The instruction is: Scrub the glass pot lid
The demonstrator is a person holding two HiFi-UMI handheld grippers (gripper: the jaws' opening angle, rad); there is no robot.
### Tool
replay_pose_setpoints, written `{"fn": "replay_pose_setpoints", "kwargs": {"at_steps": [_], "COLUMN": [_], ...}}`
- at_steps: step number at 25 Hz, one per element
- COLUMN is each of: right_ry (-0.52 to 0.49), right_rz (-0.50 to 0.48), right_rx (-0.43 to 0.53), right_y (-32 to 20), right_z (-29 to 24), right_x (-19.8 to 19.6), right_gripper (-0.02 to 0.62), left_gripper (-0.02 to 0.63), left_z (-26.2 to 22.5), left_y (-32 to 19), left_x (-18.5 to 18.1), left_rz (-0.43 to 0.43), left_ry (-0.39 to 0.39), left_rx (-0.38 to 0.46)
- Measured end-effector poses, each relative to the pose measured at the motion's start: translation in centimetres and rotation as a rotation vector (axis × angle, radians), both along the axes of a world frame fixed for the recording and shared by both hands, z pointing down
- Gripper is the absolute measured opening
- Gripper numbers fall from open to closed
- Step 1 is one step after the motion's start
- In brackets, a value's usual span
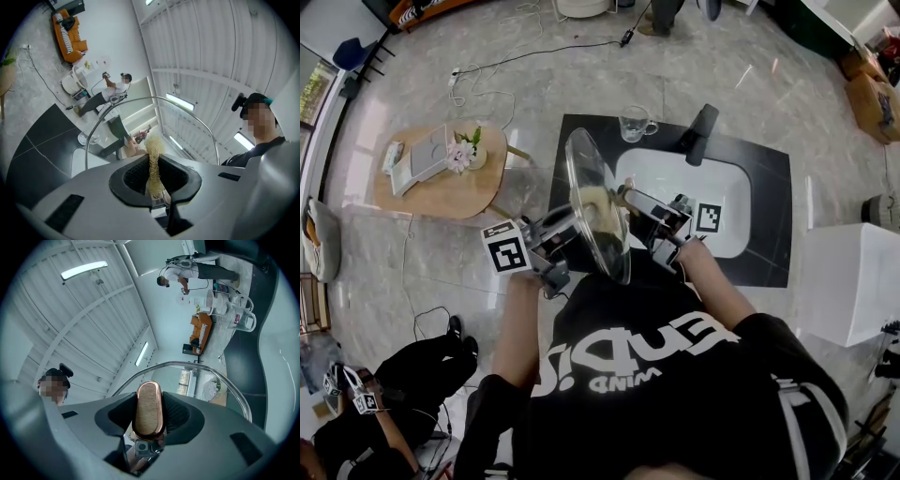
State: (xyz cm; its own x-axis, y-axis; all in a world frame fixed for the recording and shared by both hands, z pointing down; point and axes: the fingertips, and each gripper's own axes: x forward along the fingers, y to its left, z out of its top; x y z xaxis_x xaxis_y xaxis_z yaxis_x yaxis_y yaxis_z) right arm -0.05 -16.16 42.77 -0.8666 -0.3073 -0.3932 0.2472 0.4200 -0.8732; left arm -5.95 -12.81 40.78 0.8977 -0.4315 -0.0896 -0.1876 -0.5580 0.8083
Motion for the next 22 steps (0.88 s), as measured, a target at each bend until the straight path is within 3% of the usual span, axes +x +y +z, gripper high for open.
{"fn": "replay_pose_setpoints", "kwargs": {"at_steps": [7,10,18,22], "right_ry": [0.025,0.025,0.086,0.137], "right_rz": [0.010,0.027,0.097,0.123], "right_rx": [0.021,0.028,0.016,0.016], "right_y": [0.3,0.0,-0.9,-1.1], "right_z": [-0.3,-0.5,0.1,0.9], "right_x": [0.2,0.8,3.6,4.6], "right_gripper": [0.173,0.173,0.173,0.173], "left_gripper": [0.054,0.054,0.054,0.054], "left_z": [-0.4,-0.1,0.4,0.7], "left_y": [-0.5,-0.7,-0.3,0.0], "left_x": [-2.0,-3.4,-8.4,-10.7], "left_rz": [-0.091,-0.137,-0.272,-0.360], "left_ry": [0.070,0.066,0.083,0.132], "left_rx": [-0.010,-0.017,-0.032,-0.065]}}
